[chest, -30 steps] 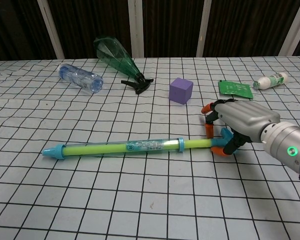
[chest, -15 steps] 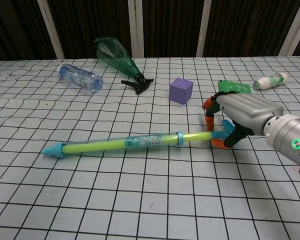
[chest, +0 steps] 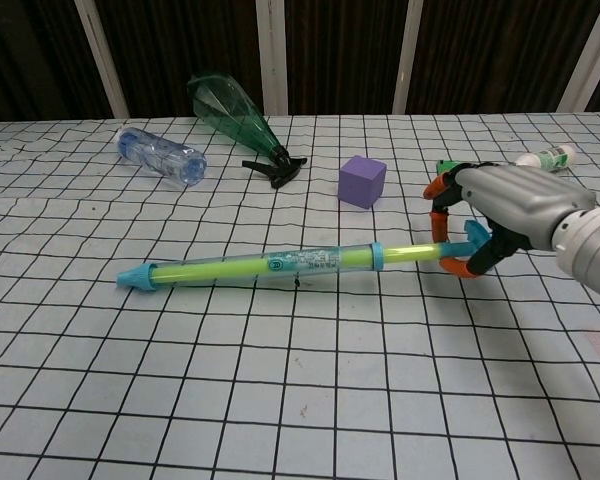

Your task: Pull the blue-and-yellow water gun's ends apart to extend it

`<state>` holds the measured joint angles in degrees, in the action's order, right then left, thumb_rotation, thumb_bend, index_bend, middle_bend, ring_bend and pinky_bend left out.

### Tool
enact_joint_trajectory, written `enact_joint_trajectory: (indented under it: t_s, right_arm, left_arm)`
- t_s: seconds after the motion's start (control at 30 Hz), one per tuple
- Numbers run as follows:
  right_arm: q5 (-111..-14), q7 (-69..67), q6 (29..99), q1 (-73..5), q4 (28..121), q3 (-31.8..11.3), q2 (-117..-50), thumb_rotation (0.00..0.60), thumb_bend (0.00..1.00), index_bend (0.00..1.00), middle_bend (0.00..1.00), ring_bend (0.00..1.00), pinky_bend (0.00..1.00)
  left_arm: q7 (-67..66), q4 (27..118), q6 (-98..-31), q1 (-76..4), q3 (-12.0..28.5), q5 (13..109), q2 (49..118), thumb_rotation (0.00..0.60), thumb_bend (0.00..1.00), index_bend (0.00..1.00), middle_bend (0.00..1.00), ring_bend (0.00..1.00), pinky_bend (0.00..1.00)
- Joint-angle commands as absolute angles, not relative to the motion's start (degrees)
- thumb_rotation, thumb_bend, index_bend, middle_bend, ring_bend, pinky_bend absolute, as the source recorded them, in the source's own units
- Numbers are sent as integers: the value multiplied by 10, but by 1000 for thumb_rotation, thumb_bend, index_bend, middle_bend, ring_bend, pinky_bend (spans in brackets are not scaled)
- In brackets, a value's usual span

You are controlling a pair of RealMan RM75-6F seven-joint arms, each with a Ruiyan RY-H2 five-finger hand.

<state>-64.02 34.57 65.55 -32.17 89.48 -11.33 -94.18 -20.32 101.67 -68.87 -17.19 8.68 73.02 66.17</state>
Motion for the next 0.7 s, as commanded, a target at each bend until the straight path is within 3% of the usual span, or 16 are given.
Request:
enact_joint_trajectory:
  t_s: [0.03, 0.33, 0.7]
  right_arm:
    - [-639, 347, 656, -321, 897, -111, -939, 600, 463, 641, 186, 0, 0]
    - [-633, 343, 658, -317, 898, -103, -932, 600, 466, 641, 186, 0, 0]
    - [-636, 345, 662, -319, 905, -99, -926, 600, 467, 641, 186, 0, 0]
  left_arm:
    - [-255, 1003, -644, -218, 110, 674, 700, 600, 252, 235, 34, 0, 0]
    - [-331, 958, -592, -287, 126, 568, 779, 600, 276, 312, 66, 0, 0]
    - [-356, 940, -584, -333, 132, 494, 854, 600, 308, 352, 88, 0, 0]
